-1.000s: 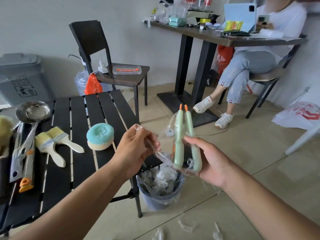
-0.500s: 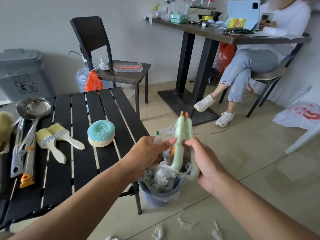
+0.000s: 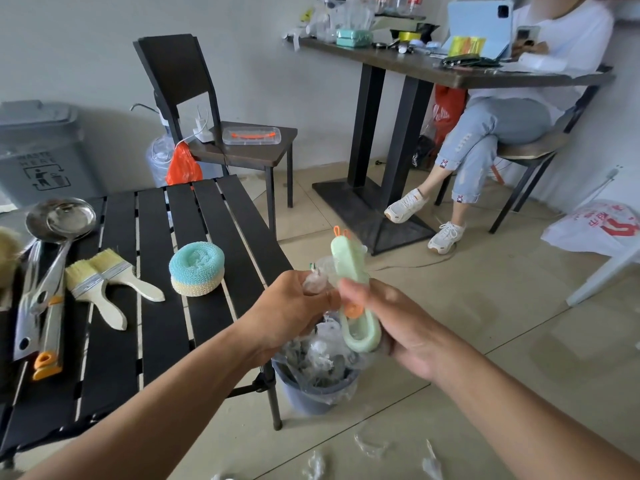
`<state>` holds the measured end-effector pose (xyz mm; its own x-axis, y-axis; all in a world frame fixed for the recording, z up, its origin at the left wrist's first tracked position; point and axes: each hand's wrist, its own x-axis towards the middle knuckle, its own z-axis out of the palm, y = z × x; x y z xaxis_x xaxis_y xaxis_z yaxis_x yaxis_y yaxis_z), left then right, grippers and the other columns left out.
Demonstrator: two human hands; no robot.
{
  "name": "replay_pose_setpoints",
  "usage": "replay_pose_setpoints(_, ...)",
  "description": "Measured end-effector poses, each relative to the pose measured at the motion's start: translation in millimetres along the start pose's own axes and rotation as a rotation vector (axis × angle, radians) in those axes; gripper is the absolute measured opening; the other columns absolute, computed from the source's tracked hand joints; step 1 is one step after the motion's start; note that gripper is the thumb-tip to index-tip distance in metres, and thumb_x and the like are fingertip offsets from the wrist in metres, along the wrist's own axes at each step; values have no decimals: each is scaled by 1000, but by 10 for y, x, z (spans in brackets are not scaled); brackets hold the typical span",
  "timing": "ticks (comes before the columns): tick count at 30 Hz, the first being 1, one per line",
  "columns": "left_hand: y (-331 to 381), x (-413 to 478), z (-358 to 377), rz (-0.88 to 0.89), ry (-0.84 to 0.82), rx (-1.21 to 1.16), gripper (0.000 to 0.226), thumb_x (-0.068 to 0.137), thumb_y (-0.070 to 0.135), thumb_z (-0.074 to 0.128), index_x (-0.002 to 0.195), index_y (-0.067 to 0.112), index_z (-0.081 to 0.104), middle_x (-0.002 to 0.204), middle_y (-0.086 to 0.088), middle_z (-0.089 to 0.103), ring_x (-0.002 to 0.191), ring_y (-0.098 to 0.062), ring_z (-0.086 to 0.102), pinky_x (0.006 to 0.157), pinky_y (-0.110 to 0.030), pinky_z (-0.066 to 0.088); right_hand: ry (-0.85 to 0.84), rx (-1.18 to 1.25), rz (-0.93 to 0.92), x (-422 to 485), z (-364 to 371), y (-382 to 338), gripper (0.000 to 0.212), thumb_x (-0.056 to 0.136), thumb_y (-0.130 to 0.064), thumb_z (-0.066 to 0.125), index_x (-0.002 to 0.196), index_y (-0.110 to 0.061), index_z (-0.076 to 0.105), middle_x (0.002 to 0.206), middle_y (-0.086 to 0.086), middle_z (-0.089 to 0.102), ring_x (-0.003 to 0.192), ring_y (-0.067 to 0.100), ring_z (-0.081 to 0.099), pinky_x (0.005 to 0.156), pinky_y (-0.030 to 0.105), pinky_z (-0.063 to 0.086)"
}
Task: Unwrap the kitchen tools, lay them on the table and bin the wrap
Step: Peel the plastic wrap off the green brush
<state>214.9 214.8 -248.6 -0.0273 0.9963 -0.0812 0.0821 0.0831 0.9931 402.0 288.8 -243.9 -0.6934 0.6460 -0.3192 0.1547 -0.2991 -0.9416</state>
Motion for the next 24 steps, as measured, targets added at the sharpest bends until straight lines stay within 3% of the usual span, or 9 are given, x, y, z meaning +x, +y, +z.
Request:
replay_pose_setpoints(1, 4, -1, 22, 14, 10, -29, 41, 91, 45, 81, 71, 12, 69, 66, -17, 47, 61, -27, 37, 58, -40, 33, -11, -27, 3, -3, 25, 16, 56, 66, -57, 93, 113, -31, 77, 98, -5, 79, 85, 9, 75, 72, 27, 58)
replay_pose_setpoints(3, 8, -3, 30, 34, 23, -121, 56, 92, 51, 79, 84, -3, 66, 70, -28, 48, 63, -30, 43, 62, -42, 35, -16, -38, 16, -8, 47, 32, 58, 64, -42, 99, 115, -34, 75, 104, -4, 80, 93, 14, 76, 87, 43, 60)
replay_pose_setpoints(6, 51, -3, -6, 48, 69, -110, 51, 96, 56, 72, 73, 11, 65, 60, -13, 33, 50, -21, 27, 48, -29, 27, 20, -19, 25, -34, 73, 33, 66, 69, -28, 101, 127, -24, 69, 108, 1, 80, 91, 22, 77, 96, 61, 60)
replay_pose_setpoints(8, 85, -9, -42, 35, 137, -69, 52, 96, 61, 70, 65, 20, 61, 58, -5, 33, 49, -20, 25, 45, -27, 29, 45, 6, 15, -34, 78, 37, 66, 71, -32, 96, 128, -16, 66, 111, 12, 78, 92, 31, 73, 91, 58, 61)
replay_pose_setpoints(11, 119, -5, -140, 15, 307, 5, 55, 95, 61, 68, 60, 25, 48, 55, 3, 37, 48, -16, 27, 48, -28, 29, 89, 120, -25, -30, 42, 12, 64, 76, -39, 87, 126, -7, 64, 108, 17, 72, 88, 33, 70, 72, 45, 63)
replay_pose_setpoints(15, 155, 32, -395, -17, 460, 154, 53, 100, 55, 66, 63, 25, 42, 53, 7, 37, 46, -11, 27, 46, -26, 28, 107, 318, -62, -54, -80, -76, 38, 81, -36, 84, 111, -13, 75, 103, 15, 74, 83, 33, 78, 63, 45, 63)
replay_pose_setpoints(20, 235, 93, -590, 13, 565, 452, 58, 99, 57, 65, 60, 22, 40, 52, 7, 38, 46, -12, 32, 50, -28, 30, 64, 304, -64, -86, -183, -149, 53, 84, -34, 76, 125, 0, 69, 104, 16, 77, 86, 31, 79, 67, 45, 65)
replay_pose_setpoints(24, 219, 73, -664, 77, 438, 513, 54, 99, 56, 65, 66, 17, 47, 55, 9, 40, 50, -11, 35, 54, -31, 32, -12, 312, -76, -109, -257, -130, 48, 86, -30, 78, 130, -11, 74, 118, 19, 73, 114, 43, 74, 83, 55, 65)
